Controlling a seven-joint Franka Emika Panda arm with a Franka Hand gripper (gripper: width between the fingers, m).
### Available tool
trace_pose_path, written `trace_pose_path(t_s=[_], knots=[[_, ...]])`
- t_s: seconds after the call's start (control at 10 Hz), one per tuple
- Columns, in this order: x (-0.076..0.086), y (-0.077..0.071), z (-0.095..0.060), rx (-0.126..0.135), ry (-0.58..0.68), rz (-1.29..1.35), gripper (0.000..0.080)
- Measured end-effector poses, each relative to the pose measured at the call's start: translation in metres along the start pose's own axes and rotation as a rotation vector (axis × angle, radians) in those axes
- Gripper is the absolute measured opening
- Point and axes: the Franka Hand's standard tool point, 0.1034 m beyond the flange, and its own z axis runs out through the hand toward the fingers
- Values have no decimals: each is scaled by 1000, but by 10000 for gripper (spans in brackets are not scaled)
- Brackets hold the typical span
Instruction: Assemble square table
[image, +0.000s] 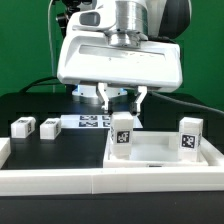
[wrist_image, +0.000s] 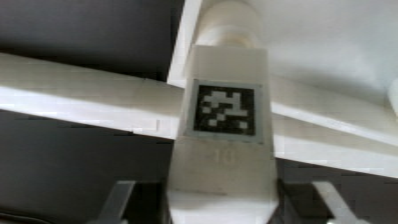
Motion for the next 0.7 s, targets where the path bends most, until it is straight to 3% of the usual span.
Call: trace_pose_path(t_s=[0.2,0.3,0.4,0.5,0.7], knots=[[-2,-1,0,-10,23,-3,314],[-1,0,0,-10,23,-3,492],[-1,0,0,-10,23,-3,492],[-1,0,0,-10,23,-3,598],[-1,0,0,-10,23,-3,635]])
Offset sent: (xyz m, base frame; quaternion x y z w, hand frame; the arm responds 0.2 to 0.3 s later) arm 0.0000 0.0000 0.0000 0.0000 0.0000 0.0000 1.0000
